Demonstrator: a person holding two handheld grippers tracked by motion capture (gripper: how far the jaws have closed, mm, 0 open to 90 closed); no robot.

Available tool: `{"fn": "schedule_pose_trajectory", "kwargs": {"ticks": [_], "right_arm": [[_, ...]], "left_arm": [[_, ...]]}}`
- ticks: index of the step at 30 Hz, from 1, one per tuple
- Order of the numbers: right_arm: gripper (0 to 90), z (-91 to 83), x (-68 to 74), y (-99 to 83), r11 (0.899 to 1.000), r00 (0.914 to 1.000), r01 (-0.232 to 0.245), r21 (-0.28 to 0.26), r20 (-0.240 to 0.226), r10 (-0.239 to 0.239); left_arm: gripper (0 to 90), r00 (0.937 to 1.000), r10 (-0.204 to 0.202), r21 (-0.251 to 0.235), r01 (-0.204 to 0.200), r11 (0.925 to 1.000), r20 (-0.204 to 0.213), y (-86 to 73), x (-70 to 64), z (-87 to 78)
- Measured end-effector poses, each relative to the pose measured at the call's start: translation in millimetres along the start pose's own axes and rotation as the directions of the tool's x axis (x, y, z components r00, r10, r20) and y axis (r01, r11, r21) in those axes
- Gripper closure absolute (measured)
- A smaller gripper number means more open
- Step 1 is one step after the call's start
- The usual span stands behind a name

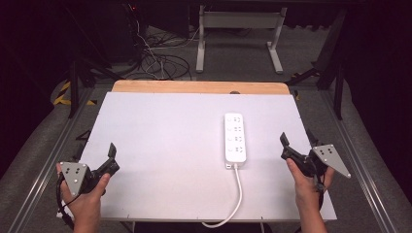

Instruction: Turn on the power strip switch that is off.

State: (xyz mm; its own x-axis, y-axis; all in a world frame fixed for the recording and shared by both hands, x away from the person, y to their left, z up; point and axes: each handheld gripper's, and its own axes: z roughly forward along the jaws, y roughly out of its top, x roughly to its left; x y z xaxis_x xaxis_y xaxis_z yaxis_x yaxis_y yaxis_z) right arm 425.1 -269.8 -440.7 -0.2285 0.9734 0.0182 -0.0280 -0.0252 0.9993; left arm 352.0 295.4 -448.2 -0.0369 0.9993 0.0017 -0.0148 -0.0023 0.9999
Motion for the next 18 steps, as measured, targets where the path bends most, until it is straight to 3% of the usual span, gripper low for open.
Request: {"fn": "schedule_pose_trajectory", "kwargs": {"ticks": [18], "right_arm": [[12.7,-1.8,-1.2,0.1,1.000,1.0000,0.000,-0.002,0.005,0.000]], "left_arm": [[10.9,1.0000,0.002,0.000,-0.002,1.0000,0.005,0.1,-1.1,1.3]]}}
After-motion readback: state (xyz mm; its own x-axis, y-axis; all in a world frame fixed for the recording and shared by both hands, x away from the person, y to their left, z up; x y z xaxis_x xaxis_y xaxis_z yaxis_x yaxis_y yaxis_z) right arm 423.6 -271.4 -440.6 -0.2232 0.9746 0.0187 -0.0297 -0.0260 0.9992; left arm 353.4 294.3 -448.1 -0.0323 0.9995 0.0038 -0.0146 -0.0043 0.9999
